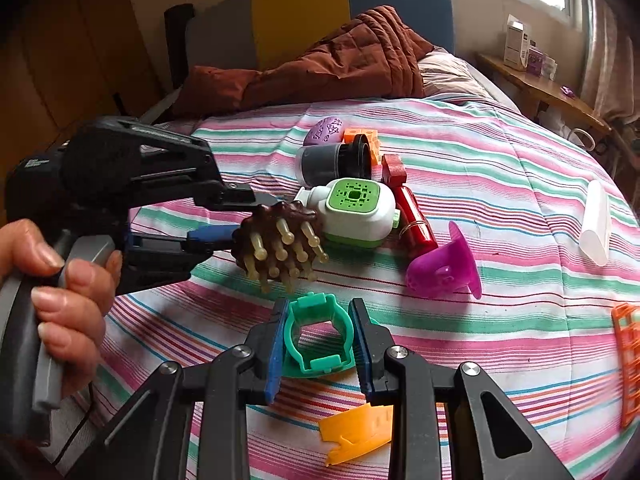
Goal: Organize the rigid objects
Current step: 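Carry the brown knob with the left tool over the white tray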
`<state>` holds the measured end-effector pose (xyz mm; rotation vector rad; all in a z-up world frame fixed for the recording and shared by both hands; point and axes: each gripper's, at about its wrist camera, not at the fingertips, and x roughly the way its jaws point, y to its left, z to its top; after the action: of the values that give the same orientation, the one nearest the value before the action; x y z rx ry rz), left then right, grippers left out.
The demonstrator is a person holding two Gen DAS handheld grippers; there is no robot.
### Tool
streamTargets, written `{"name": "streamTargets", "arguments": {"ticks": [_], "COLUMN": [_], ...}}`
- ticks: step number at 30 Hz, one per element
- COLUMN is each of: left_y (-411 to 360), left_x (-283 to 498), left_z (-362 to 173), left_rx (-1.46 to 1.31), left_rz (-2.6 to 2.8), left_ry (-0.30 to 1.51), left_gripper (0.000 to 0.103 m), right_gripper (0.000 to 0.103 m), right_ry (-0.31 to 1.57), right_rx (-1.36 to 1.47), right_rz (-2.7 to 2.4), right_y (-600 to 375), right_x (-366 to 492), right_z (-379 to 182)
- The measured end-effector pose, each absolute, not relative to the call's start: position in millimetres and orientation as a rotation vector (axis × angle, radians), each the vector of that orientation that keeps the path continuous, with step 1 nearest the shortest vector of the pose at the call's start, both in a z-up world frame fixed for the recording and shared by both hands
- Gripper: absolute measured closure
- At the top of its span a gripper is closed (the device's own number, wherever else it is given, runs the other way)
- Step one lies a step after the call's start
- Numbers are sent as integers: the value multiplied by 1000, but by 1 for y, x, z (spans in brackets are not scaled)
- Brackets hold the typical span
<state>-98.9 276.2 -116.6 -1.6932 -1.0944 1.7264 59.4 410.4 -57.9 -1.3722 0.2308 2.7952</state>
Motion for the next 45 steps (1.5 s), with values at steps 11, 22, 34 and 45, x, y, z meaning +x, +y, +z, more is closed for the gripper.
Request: {"name": "streamTargets", "arguments": {"ticks": [11,22,34,45], "left_y": [272,311,298,237], "left_x": [-80,-48,-48,-44], "left_z": [-63,-58,-49,-19], "left_rx": [-1405,-1207,-1166,-1114], "left_rz": [1976,2224,2147,2176], "left_ry": [-617,-19,-90,-170], "left_gripper": [84,74,90,90], "right_gripper": [73,73,73,73], "right_ry": [240,255,234,202], "right_rx": [-1387,-1394,-1372,-1338], "right_rz": [2778,2770,2781,2803], "right_y": [411,413,411,407], "right_x": [58,59,59,60], "right_z": [-62,-62,-62,-62]}}
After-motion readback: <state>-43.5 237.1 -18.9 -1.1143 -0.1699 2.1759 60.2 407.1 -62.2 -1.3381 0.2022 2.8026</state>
